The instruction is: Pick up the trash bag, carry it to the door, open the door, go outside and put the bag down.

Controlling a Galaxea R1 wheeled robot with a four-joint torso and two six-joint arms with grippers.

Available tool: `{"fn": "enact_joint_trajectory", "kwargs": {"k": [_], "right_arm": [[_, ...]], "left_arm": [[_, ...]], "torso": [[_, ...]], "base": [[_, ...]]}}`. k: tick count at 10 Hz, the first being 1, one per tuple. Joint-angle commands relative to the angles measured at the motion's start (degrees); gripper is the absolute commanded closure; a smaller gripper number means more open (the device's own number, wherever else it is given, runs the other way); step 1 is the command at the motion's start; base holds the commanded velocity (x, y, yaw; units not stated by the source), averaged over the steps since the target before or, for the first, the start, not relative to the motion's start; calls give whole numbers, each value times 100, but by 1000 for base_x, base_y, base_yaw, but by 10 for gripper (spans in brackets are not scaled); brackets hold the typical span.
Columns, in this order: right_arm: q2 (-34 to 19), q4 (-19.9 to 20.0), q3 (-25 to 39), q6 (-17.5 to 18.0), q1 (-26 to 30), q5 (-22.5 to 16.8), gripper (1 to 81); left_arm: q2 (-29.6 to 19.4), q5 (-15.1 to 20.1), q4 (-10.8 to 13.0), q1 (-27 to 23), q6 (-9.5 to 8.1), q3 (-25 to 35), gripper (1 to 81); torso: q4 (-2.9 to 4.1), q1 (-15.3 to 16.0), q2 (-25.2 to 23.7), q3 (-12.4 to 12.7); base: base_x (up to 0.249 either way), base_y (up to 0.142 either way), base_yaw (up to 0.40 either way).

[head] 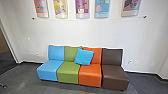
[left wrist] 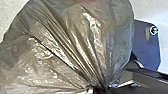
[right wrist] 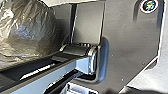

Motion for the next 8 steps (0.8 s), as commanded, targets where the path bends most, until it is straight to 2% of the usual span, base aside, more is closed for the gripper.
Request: {"fn": "enact_joint_trajectory", "kwargs": {"k": [1, 5, 8], "right_arm": [[43, 1, -73, -29, 293, -374, 10], [474, 28, -908, -20, 311, -374, 10], [545, -16, -1087, -38, 302, -374, 10]], "left_arm": [[-13, 344, 31, -326, 44, 8, 811], [-22, 318, 4, -326, 44, 8, 811], [-13, 309, -48, -317, 44, 8, 811]], "torso": [[0, 0, 0, 0], [0, 0, 0, 0], [0, 0, 0, 0]], "base": [[0, 0, -394], [0, 0, -395], [0, 0, -395]]}}
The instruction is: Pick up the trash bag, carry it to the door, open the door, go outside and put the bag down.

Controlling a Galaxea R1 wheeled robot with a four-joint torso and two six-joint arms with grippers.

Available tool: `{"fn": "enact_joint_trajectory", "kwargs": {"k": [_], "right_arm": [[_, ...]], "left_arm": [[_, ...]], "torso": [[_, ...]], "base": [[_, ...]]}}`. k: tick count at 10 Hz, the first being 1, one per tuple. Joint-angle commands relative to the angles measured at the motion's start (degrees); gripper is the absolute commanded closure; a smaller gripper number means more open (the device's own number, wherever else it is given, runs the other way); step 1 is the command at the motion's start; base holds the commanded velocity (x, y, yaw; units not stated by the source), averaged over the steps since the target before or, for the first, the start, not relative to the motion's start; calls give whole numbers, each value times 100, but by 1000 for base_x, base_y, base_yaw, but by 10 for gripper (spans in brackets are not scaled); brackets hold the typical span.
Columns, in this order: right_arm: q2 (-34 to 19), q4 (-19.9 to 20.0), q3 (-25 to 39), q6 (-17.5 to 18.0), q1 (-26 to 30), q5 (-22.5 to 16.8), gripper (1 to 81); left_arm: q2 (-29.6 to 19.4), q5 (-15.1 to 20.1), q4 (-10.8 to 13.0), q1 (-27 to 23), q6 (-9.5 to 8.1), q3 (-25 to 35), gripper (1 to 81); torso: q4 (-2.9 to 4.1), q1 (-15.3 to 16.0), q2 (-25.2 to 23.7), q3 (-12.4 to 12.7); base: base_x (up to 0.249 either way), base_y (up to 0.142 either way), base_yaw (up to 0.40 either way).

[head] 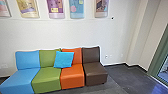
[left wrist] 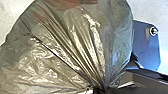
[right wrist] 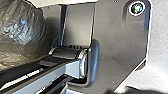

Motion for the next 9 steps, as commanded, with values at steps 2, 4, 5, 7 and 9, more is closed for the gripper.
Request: {"fn": "enact_joint_trajectory", "kwargs": {"k": [2, 4, 5, 7, 9], "right_arm": [[18, -92, 6, -64, 288, -385, 10], [54, -56, 15, -64, 288, -376, 10], [71, -30, 6, -55, 297, -376, 10], [150, -65, -29, -55, 297, -376, 10], [185, -65, -47, -46, 323, -385, 10]], "left_arm": [[-24, 314, -52, -311, 44, 8, 811], [-42, 314, -52, -311, 35, 8, 811], [-50, 314, -44, -311, 44, 8, 811], [-24, 314, -17, -311, 35, 8, 811], [-15, 314, -17, -320, 44, 8, 811]], "torso": [[0, 0, 0, 0], [0, 0, 0, 0], [0, 0, 0, 0], [0, 0, 0, 0], [0, 0, 0, 0]], "base": [[0, 0, -314], [0, 0, -256], [0, 0, -239], [0, 0, -236], [0, 0, -232]]}}
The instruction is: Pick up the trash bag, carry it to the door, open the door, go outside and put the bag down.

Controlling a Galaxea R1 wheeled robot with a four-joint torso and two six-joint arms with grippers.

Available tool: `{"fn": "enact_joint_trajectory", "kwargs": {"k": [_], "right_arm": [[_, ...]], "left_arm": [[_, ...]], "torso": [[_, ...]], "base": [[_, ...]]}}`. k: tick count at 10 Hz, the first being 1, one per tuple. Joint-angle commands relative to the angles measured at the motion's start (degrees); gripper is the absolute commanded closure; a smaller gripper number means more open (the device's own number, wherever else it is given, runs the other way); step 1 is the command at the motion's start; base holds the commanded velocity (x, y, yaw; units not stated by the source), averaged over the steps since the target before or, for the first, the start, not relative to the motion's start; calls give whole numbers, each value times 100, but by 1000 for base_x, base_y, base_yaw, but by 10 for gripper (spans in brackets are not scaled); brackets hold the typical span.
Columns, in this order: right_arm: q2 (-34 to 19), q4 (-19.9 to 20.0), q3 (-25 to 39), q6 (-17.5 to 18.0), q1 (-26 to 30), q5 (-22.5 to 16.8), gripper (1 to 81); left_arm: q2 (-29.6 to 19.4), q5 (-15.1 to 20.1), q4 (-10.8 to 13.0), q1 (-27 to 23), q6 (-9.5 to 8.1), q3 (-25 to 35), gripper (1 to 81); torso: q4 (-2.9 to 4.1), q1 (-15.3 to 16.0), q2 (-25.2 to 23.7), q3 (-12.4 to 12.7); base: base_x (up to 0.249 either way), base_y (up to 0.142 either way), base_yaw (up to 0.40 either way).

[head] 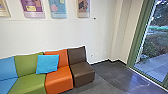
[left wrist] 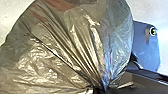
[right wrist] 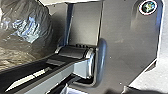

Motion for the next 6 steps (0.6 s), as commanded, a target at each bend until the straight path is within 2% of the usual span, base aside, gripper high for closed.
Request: {"fn": "enact_joint_trajectory", "kwargs": {"k": [1, 4, 6], "right_arm": [[4, -32, -18, -26, 331, -383, 10], [302, -67, -632, -53, 296, -383, 10], [365, -67, -696, -62, 287, -374, 10]], "left_arm": [[-33, 324, -6, -311, 44, 8, 811], [-33, 324, 2, -311, 44, 8, 811], [-33, 324, 11, -320, 44, 8, 811]], "torso": [[0, 0, 0, 0], [0, -2, 0, 0], [0, 0, 0, 0]], "base": [[0, 0, -232], [0, 0, -232], [0, 0, -232]]}}
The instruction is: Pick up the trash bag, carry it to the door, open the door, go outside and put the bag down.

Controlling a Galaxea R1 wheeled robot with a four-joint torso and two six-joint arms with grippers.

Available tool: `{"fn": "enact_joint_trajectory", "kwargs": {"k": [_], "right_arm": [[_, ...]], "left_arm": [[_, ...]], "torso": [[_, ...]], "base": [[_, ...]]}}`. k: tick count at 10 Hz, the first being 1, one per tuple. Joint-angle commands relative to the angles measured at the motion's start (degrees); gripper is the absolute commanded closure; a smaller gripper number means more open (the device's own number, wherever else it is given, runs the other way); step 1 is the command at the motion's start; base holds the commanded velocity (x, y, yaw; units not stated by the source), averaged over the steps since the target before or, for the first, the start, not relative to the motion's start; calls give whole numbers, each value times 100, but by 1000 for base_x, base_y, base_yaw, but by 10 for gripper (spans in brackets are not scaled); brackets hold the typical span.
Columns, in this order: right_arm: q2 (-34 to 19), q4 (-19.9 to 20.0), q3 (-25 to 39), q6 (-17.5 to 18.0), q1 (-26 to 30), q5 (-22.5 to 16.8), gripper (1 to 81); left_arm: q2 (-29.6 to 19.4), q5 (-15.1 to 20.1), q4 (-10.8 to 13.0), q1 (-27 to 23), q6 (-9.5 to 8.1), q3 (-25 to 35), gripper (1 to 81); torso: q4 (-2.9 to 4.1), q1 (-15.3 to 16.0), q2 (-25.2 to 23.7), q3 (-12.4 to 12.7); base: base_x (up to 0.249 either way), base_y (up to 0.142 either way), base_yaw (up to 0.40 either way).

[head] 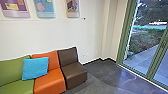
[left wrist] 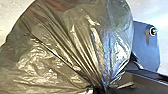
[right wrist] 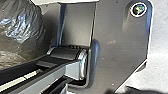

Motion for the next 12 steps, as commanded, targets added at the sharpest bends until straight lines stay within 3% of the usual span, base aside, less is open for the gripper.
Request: {"fn": "enact_joint_trajectory", "kwargs": {"k": [1, 12], "right_arm": [[37, -24, -4, -37, 278, -307, 10], [90, -60, -21, -90, 217, -157, 10]], "left_arm": [[-33, 324, 11, -311, 44, 8, 811], [-33, 87, 29, -232, 44, 8, 811]], "torso": [[0, 0, 0, 0], [0, -2, 0, 0]], "base": [[0, 0, -232], [0, 0, -241]]}}
